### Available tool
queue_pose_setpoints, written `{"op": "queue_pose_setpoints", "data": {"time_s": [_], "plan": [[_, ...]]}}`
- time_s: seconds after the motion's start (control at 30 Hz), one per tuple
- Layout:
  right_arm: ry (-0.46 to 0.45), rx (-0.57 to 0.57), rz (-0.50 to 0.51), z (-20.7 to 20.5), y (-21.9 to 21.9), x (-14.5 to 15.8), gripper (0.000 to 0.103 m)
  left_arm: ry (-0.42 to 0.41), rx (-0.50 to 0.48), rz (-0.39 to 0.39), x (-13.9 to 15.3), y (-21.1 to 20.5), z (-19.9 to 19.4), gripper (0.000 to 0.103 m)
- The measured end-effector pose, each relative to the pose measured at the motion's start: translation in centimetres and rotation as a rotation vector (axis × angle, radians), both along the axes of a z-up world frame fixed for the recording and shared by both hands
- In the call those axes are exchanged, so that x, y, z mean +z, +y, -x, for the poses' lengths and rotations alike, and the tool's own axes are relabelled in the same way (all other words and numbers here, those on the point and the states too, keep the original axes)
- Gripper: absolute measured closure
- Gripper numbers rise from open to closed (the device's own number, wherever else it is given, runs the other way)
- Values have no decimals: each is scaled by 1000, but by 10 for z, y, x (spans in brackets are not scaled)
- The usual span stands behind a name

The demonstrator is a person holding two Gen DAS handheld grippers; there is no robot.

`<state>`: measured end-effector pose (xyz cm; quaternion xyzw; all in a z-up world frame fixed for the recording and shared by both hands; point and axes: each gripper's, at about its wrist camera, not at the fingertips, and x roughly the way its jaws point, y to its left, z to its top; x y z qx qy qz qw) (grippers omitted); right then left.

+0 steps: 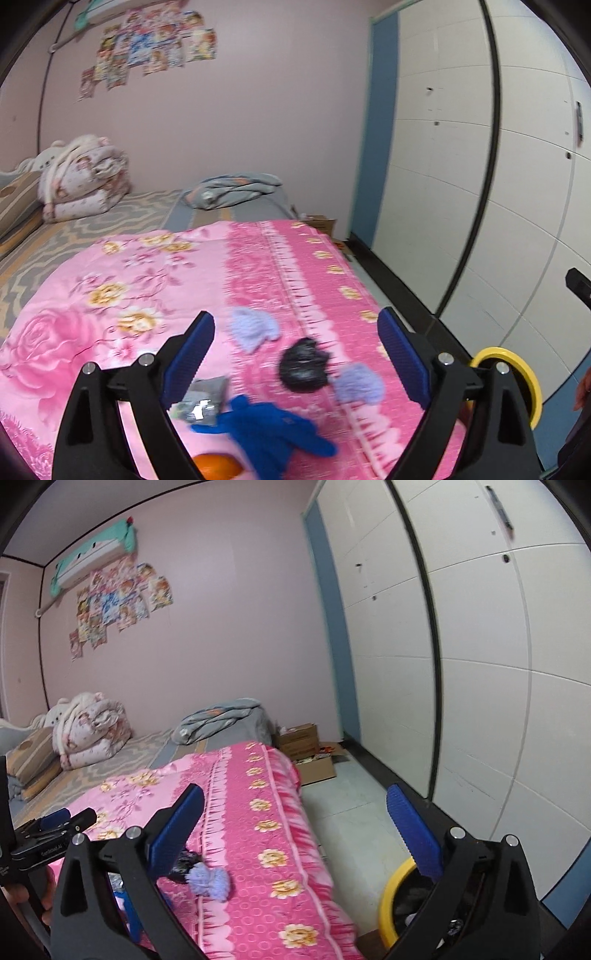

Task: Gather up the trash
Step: 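Move both open tools back over the bed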

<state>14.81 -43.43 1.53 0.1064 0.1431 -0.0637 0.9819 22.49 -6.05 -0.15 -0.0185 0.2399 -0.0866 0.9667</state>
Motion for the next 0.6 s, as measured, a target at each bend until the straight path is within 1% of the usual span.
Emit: {"op": "queue_pose_setpoints", "data": {"time_s": [0.13, 0.27, 0.4, 0.5, 0.6], "plan": [[20, 37, 4, -20, 22, -6, 8, 12, 53, -17, -10, 35, -3, 17], [59, 69, 40, -45, 45, -17, 8, 39, 106, -13, -24, 71, -9, 17], [139, 130, 70, -76, 69, -37, 8, 70, 164, -23, -42, 109, -15, 17], [203, 169, 116, -100, 88, -58, 8, 107, 208, -32, -61, 141, -20, 17], [250, 197, 139, -117, 101, -80, 8, 144, 241, -35, -77, 163, -24, 17]]}}
